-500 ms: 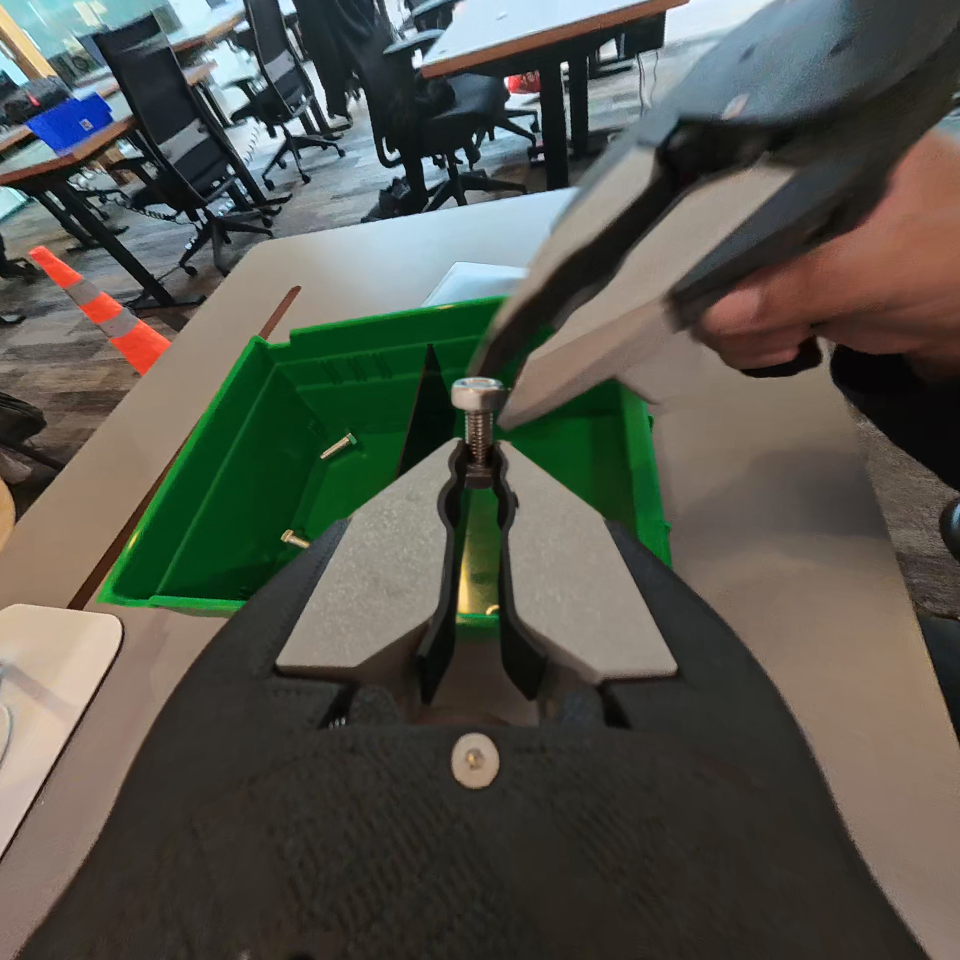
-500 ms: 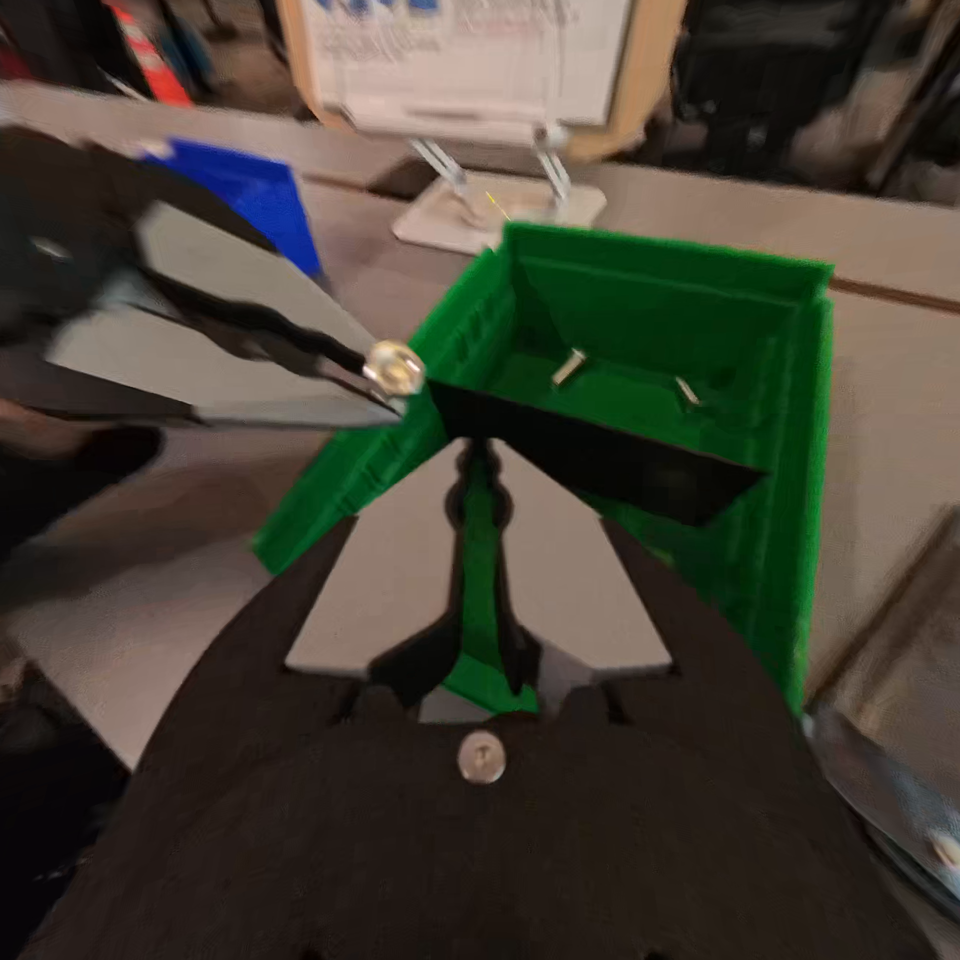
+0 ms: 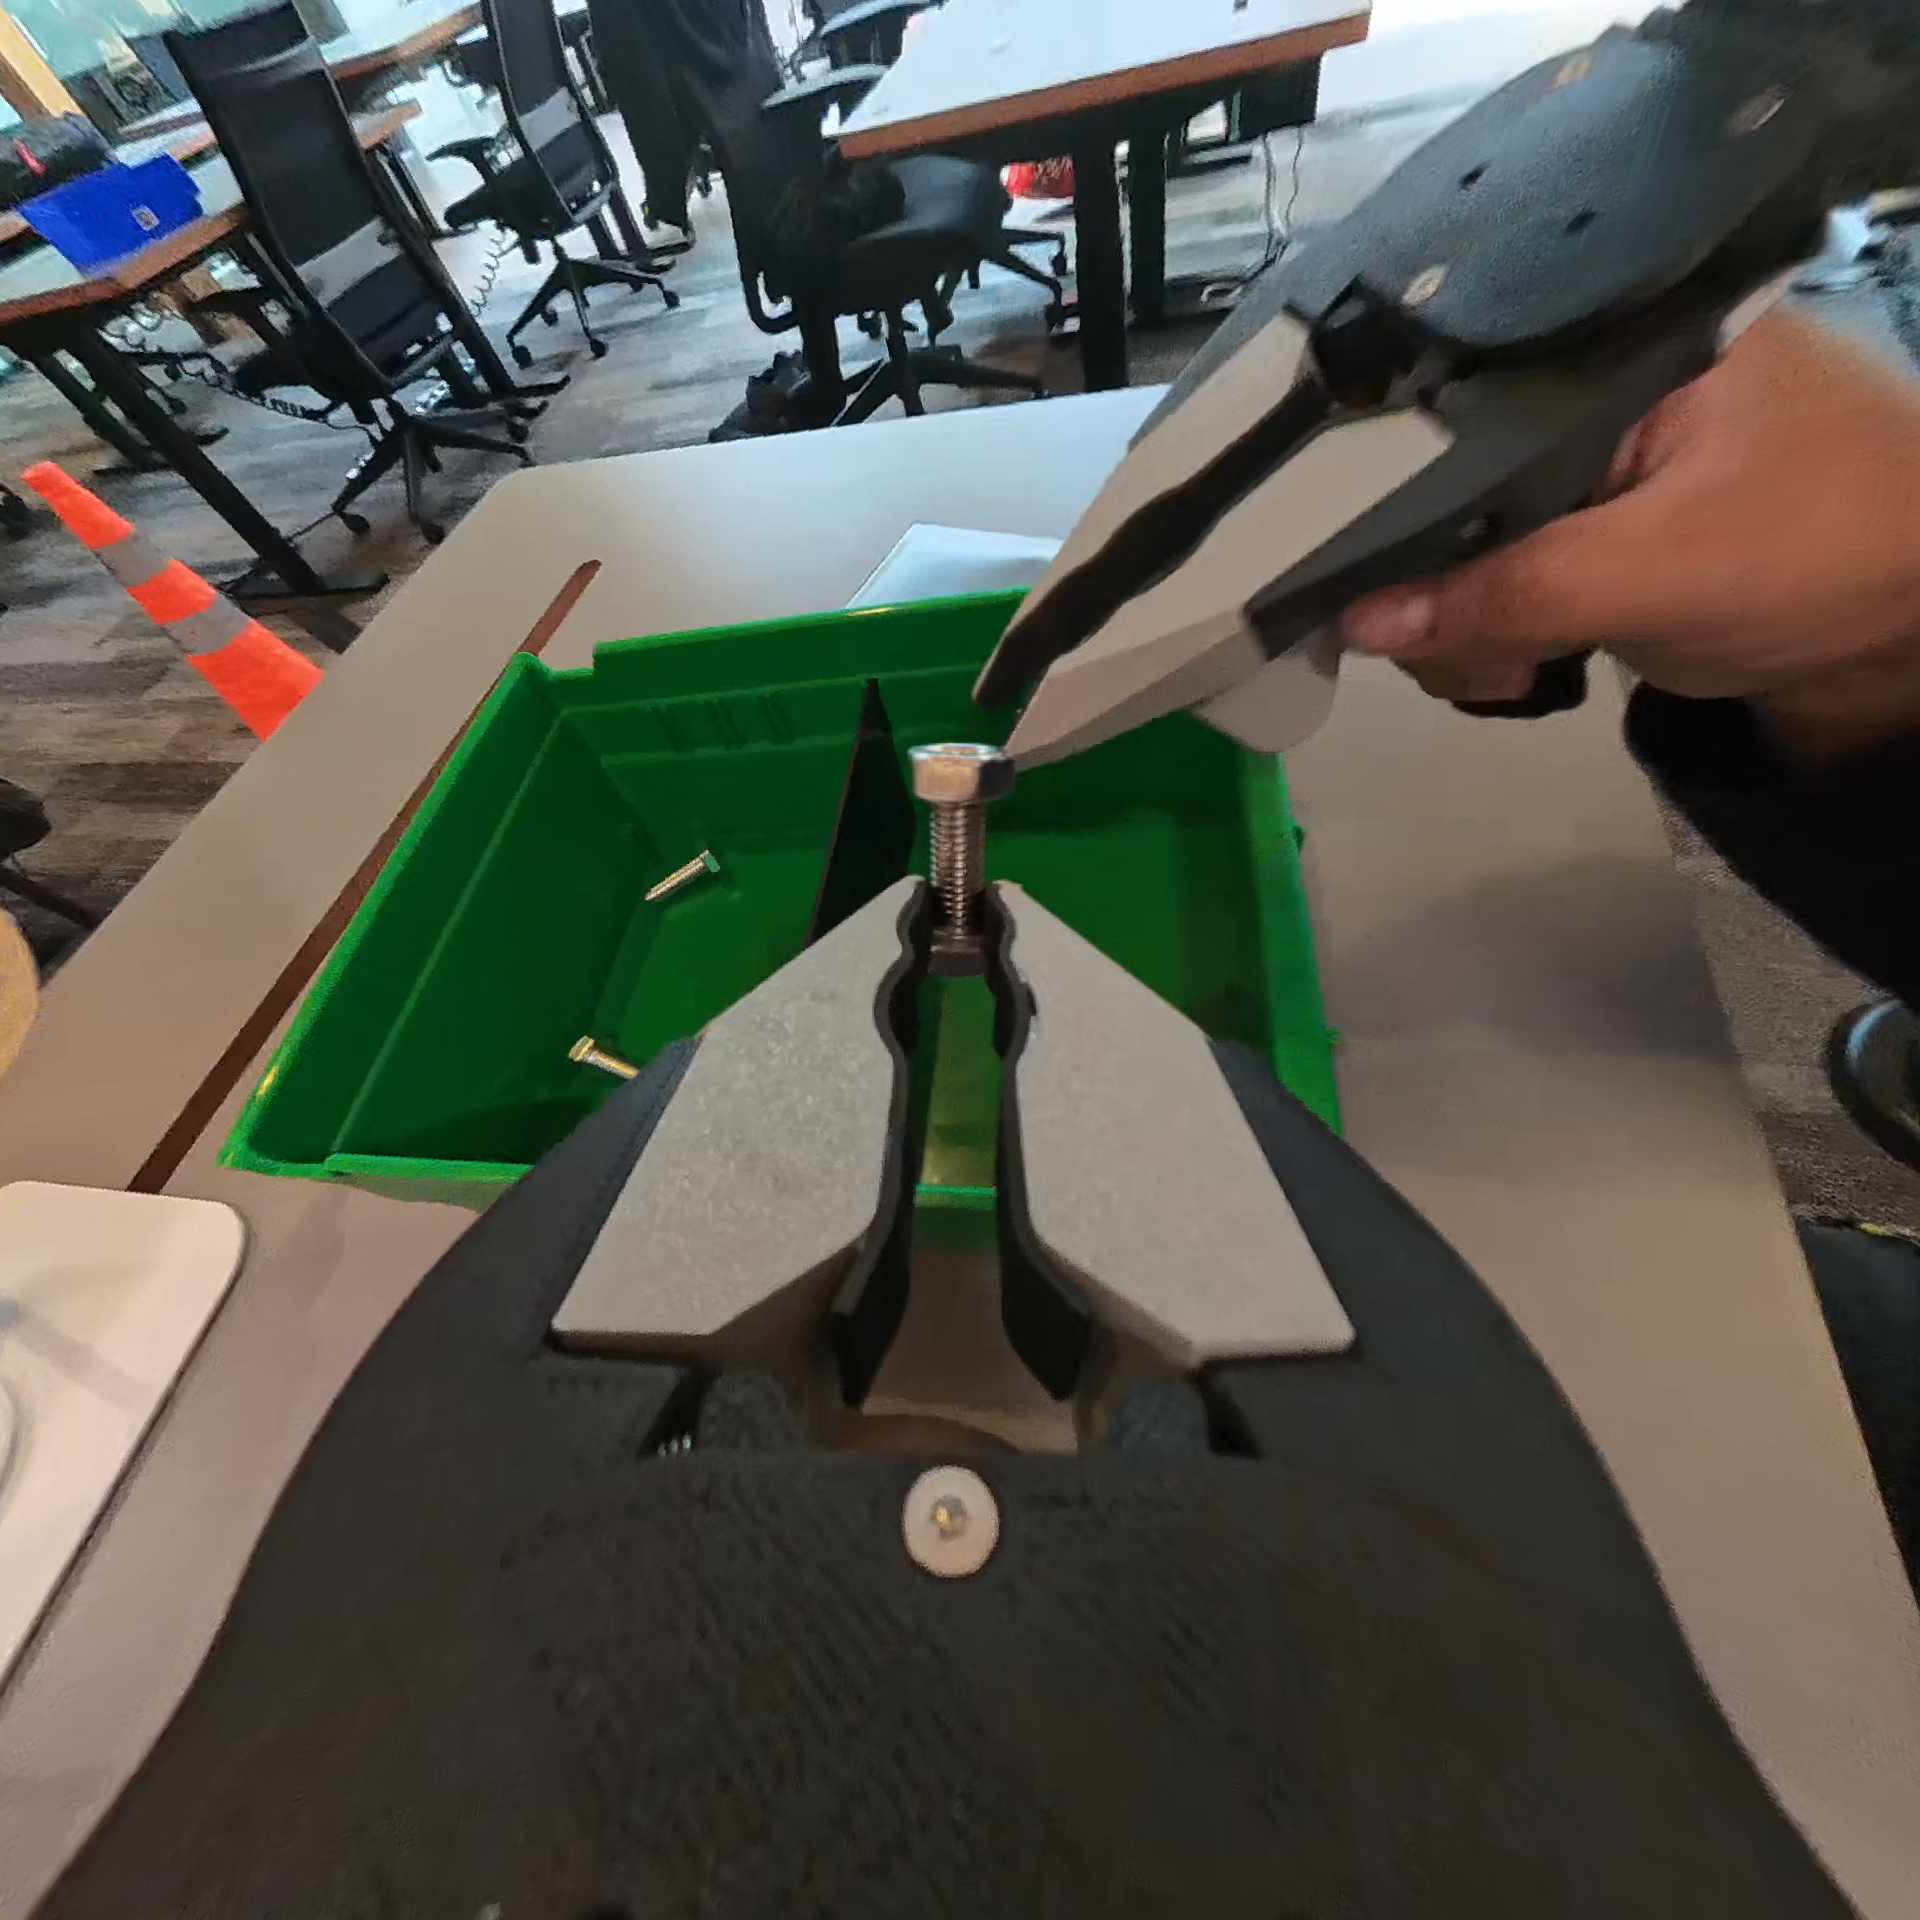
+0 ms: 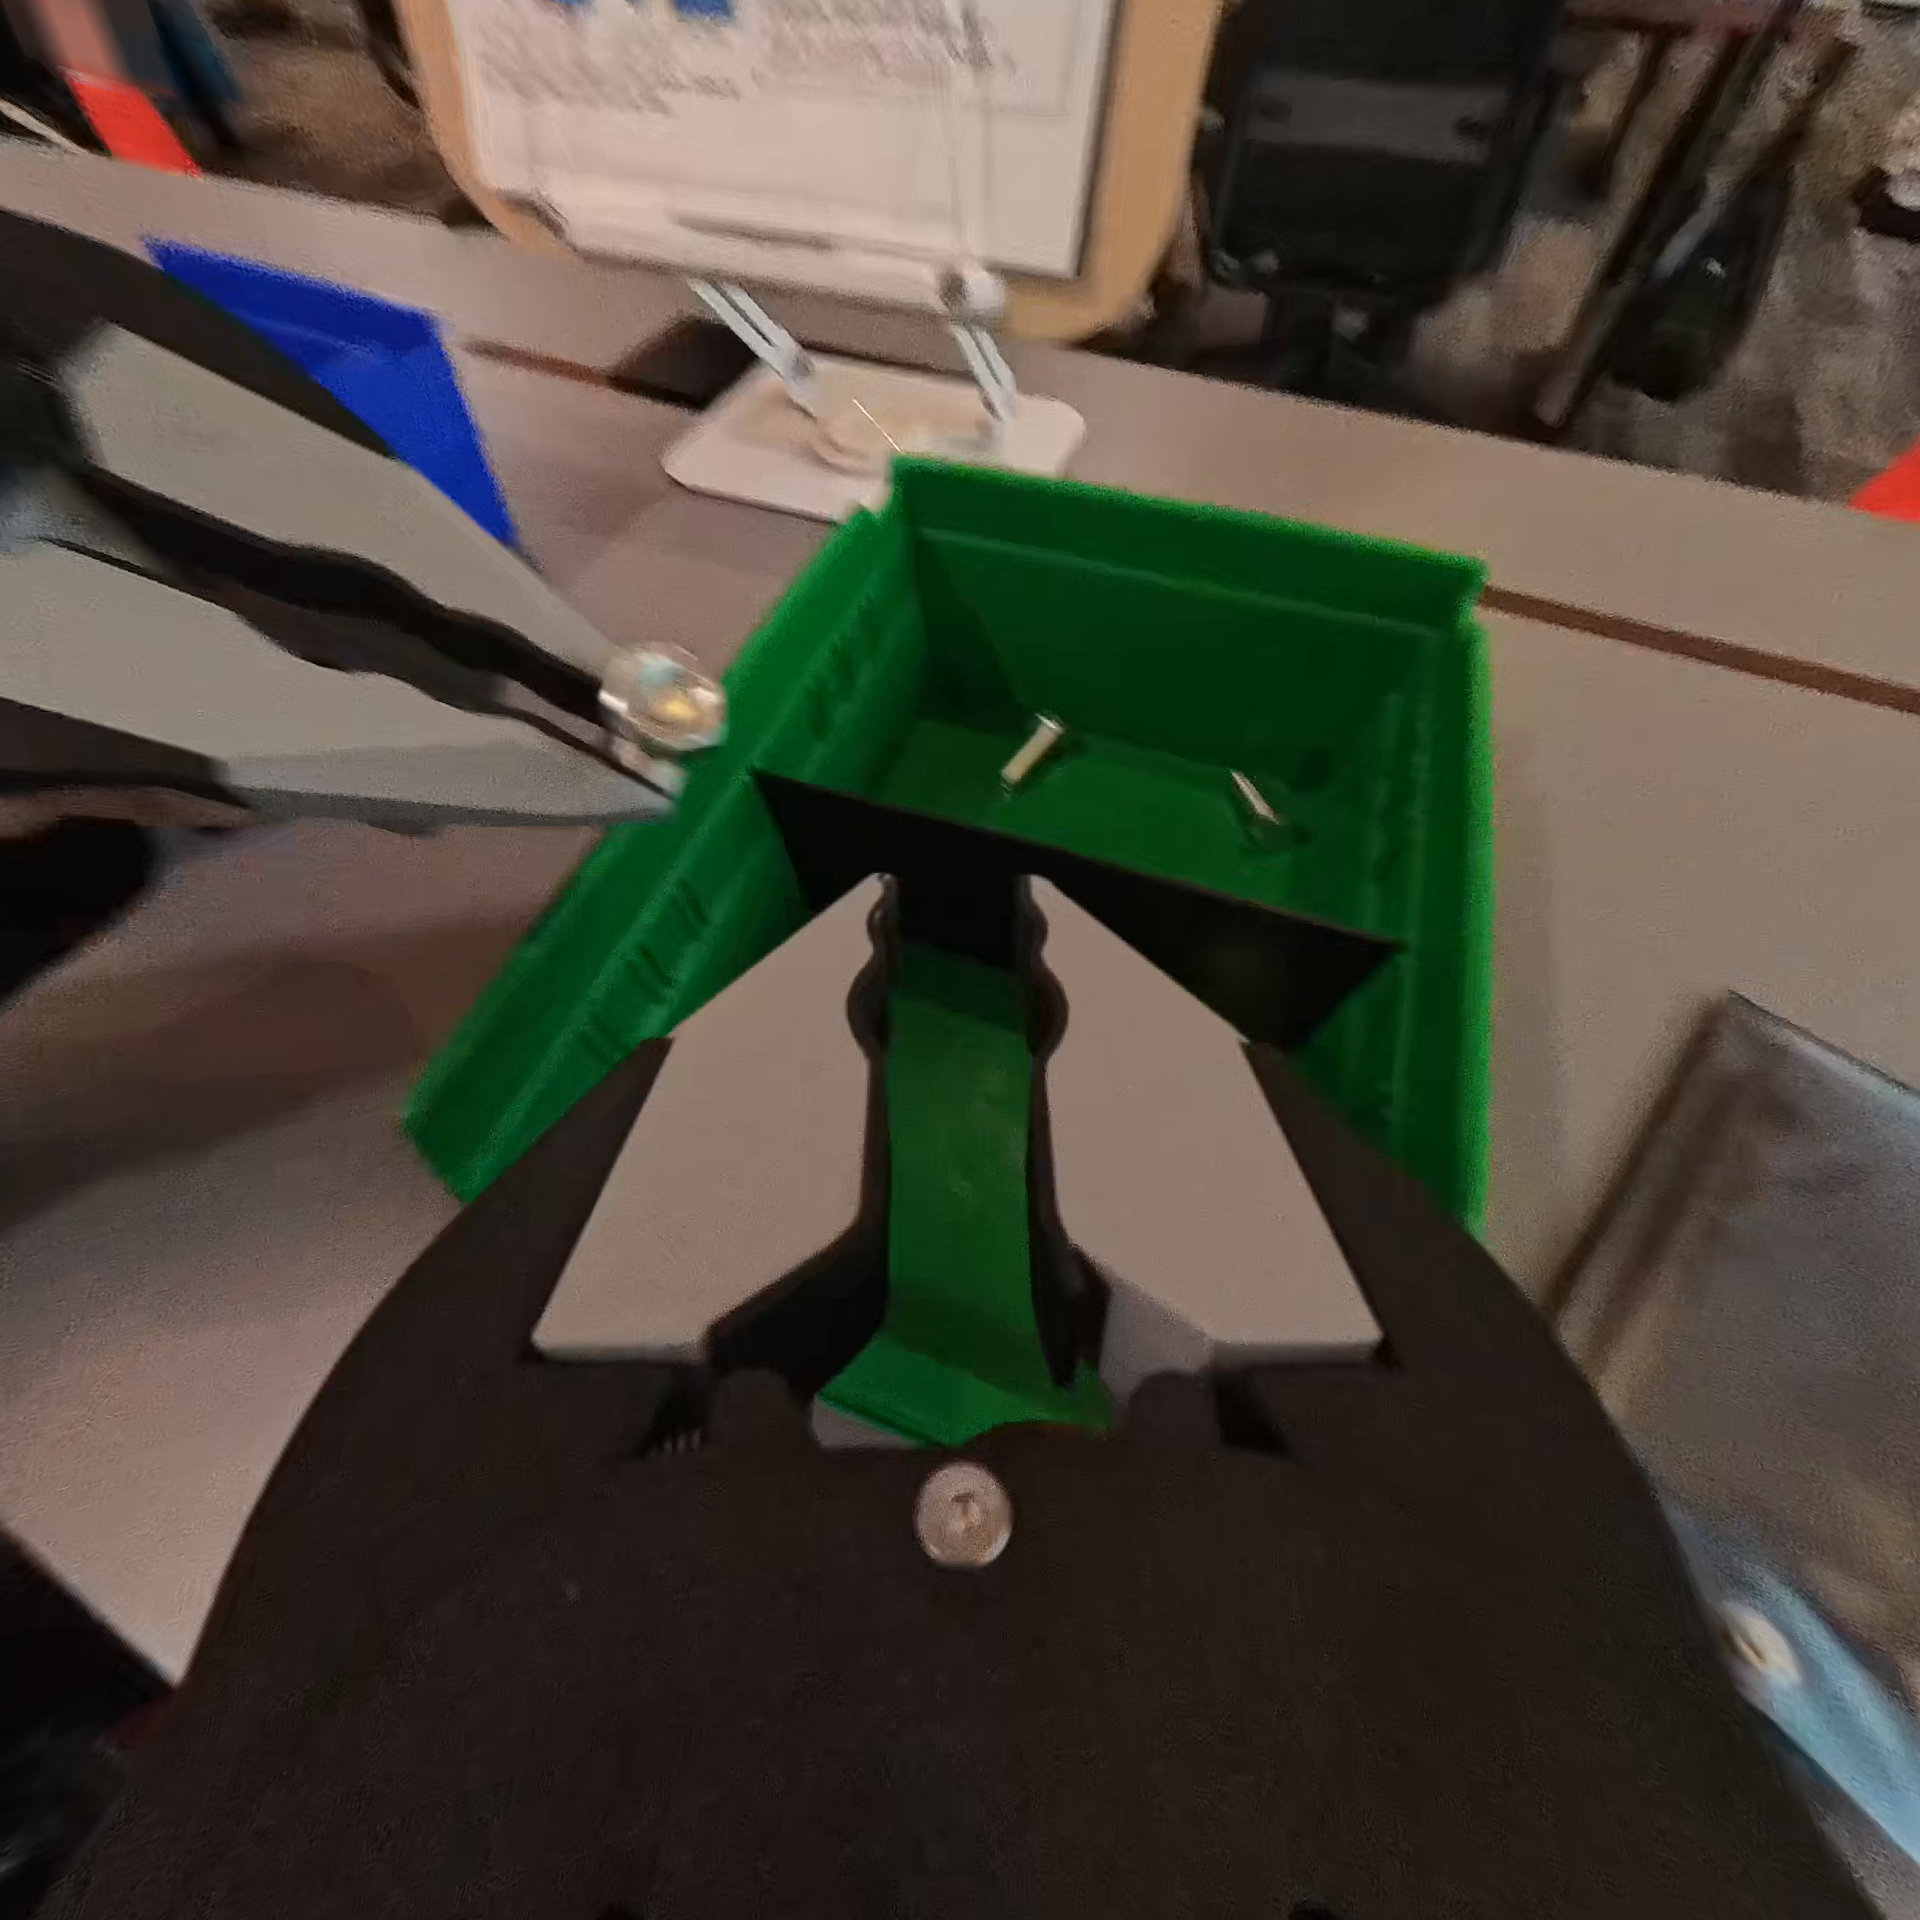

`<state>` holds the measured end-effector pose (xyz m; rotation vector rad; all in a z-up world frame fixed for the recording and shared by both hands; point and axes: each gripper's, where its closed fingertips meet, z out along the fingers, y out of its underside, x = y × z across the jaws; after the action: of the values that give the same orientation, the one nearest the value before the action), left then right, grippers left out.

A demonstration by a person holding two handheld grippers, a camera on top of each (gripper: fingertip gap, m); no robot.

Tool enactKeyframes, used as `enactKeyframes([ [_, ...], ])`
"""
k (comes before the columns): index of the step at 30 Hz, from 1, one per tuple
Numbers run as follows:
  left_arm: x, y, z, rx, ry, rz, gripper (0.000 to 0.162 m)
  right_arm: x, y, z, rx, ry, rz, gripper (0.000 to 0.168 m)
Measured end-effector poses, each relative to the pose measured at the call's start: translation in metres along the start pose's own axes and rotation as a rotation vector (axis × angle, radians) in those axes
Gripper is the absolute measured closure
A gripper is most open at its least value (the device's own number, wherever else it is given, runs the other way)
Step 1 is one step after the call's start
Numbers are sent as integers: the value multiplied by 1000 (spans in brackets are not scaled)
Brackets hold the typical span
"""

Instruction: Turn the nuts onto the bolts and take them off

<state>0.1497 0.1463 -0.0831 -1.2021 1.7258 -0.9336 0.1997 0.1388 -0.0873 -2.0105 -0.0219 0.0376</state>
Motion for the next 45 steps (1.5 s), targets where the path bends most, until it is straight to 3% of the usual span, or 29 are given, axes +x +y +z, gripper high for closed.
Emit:
enactKeyframes([
  [2, 3, 2, 2, -19, -7, 30, 155, -42, -34, -14, 189, -221, 40, 139],
  [4, 9, 3, 5, -24, 15, 34, 156, -60, -50, -21, 284, -298, 39, 145],
  [5, 9, 3, 6, -27, 10, 42, 156, -55, -42, -14, 233, -247, 21, 150],
  [7, 5, 3, 4, -33, -10, 42, 156, -29, -5, 6, 24, -106, 10, 142],
  [8, 2, 3, 2, -23, -15, 35, 156, -12, 15, 13, -78, -42, 11, 168],
  [10, -1, -2, -4, 6, 5, -9, 156, 9, 27, 15, -117, 43, 11, 154],
  [13, -2, 1, -3, -17, -13, 25, 156, -37, -25, -6, 170, -217, 60, 148],
  [15, 5, 4, 0, -32, 12, 33, 156, -60, -46, -20, 286, -294, 40, 149],
  [17, 9, 6, 2, -51, 11, 60, 156, -53, -31, -6, 188, -212, 3, 155],
  [18, 8, 7, 2, -66, -4, 70, 156, -45, -18, 2, 120, -174, 3, 143],
  [19, 3, 13, 2, -100, -29, 84, 156, -41, -5, 6, 51, -193, 46, 145],
  [20, 0, 13, 2, -85, -41, 81, 156, -28, 9, 9, -25, -151, 63, 168],
  [22, 3, 8, -1, -48, 4, 18, 156, 0, 19, 8, -65, 8, 14, 160],
  [27, 9, 7, 2, -65, -9, 70, 156, -62, -44, -21, 273, -272, 29, 151],
  [29, 10, 8, 3, -74, -20, 84, 156, -54, -27, -6, 162, -193, -9, 155],
  [30, 7, 9, 3, -77, -31, 85, 156, -40, -10, 5, 69, -120, -22, 137],
  [31, 4, 11, 2, -88, -45, 82, 156, -28, 7, 11, -26, -78, 4, 161],
  [33, 3, 7, -2, -54, -16, 39, 156, 0, 32, 17, -153, 39, -12, 158],
  [34, 2, 5, -3, -47, -15, 35, 156, 1, 27, 16, -124, 42, -13, 157],
  [36, 0, 6, -4, -56, -33, 57, 156, -28, -10, 5, 82, -102, 15, 149],
  [38, 3, 6, -2, -57, -21, 57, 156, -54, -41, -12, 262, -223, 30, 152],
  [39, 3, 7, -1, -59, -19, 59, 156, -57, -41, -12, 257, -222, 15, 156],
  [42, 5, 6, -1, -47, -6, 51, 155, -41, -26, 3, 181, -148, 18, 132],
  [43, 4, 2, -2, -21, -6, 32, 155, -47, -24, 6, 183, -216, 61, 126],
  [45, 4, -5, -5, 25, 18, -17, 156, -63, -35, 1, 264, -401, 153, 134],
])
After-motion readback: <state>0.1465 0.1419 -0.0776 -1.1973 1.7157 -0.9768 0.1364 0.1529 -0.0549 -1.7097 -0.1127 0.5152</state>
